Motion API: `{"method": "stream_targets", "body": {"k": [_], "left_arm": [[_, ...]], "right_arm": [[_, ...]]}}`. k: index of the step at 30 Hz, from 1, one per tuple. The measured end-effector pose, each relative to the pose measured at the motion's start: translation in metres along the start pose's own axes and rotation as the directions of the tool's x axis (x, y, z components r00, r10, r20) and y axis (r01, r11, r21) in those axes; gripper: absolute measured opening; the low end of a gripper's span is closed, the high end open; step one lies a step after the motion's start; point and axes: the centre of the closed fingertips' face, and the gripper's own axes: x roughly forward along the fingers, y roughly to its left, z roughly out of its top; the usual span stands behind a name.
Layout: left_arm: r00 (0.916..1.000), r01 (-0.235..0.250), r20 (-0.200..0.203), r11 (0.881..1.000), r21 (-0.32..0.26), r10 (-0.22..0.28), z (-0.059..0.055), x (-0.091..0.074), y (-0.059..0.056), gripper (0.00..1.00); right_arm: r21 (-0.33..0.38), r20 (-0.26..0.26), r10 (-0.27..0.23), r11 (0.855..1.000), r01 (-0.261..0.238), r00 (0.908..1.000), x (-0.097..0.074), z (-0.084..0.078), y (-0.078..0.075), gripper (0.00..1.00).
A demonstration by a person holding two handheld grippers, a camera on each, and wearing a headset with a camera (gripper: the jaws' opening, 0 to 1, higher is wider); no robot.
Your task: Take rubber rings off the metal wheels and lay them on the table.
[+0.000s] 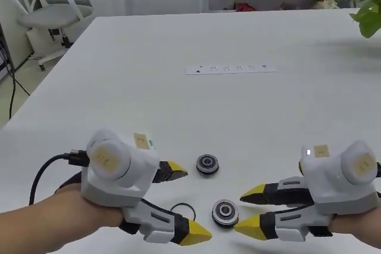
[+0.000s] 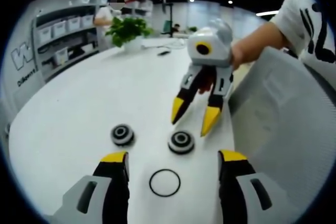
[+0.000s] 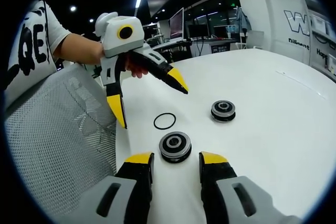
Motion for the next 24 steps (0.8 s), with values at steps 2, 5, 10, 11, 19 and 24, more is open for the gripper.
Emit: {"method": "stream_targets", "body": {"k": [2,5,10,11,19,24], "left_arm": [[1.0000,0.004,-0.002,1.000,0.003,-0.004,0.000,0.001,-0.001,0.69],[0.9999,0.011,-0.005,1.000,0.004,-0.011,0.000,0.003,-0.003,0.68],[0.9997,0.023,-0.009,1.000,0.010,-0.023,-0.001,0.005,-0.006,0.65],[0.9996,0.026,-0.009,1.000,0.010,-0.026,-0.001,0.006,-0.007,0.65],[0.9990,0.042,-0.016,0.999,0.018,-0.041,-0.002,0.010,-0.010,0.60],[0.9982,0.054,-0.026,0.998,0.029,-0.053,-0.004,0.013,-0.012,0.58]], "right_arm": [[-0.002,0.000,0.001,1.000,-0.001,1.0000,0.000,0.000,0.001,0.31],[-0.005,-0.002,0.002,1.000,-0.002,1.0000,0.000,-0.001,0.002,0.31],[-0.008,-0.003,0.005,1.000,-0.005,1.0000,0.001,-0.002,0.003,0.31],[-0.009,-0.004,0.007,1.000,-0.007,1.0000,0.001,-0.002,0.004,0.31],[-0.012,-0.006,0.008,1.000,-0.009,0.9999,0.001,-0.003,0.004,0.30],[-0.015,-0.008,0.009,1.000,-0.009,0.9999,0.002,-0.004,0.004,0.29]]}}
